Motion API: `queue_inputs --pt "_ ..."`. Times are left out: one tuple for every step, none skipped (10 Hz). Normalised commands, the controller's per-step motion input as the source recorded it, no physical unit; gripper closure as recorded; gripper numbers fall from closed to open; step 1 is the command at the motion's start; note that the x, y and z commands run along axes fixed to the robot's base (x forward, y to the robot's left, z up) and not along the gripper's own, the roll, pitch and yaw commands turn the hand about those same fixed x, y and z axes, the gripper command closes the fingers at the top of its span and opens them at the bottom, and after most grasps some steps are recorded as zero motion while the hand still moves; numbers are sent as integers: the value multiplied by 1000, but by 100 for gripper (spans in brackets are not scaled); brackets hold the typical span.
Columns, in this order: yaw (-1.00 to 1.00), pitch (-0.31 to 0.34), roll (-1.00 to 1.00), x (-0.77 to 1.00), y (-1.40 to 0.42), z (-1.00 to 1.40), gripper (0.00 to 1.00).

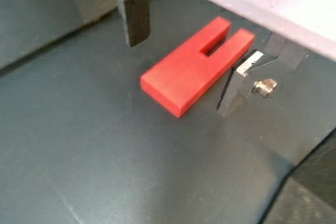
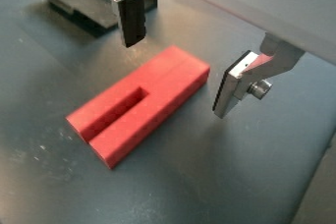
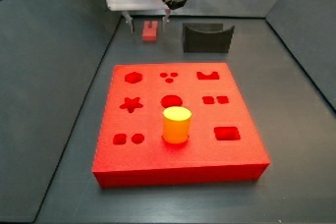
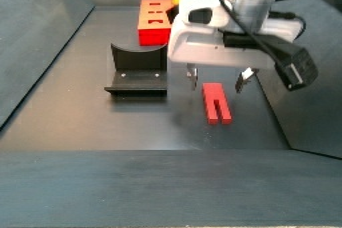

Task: Pick up the double-square object. Move up. Rotate the double-square object. Place the double-square object on the fixture. Regrasp the double-square object. Move to above the board. Insert the double-square object.
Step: Rotate the double-square object, then move up, then place the double-square object on the fixture.

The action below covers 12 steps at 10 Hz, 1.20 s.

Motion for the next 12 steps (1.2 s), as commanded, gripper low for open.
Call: queue_inputs --pt "-24 -19 131 33 16 -364 0" --pt "-25 -21 142 30 12 -273 0" --pt "-24 -20 151 33 13 -183 0" --pt "0 0 0 0 0 0 100" --pt "0 0 0 0 0 833 100" --pt "0 2 -1 -2 -1 829 100" --pt "8 28 -23 -27 -9 681 100" --pt "9 38 -34 -24 -7 597 100" --pt "12 44 -57 -15 -5 418 100" --pt "14 40 -73 -15 -7 274 100" --pt "0 0 0 0 0 1000 100" --pt "0 -18 -11 3 3 1000 100"
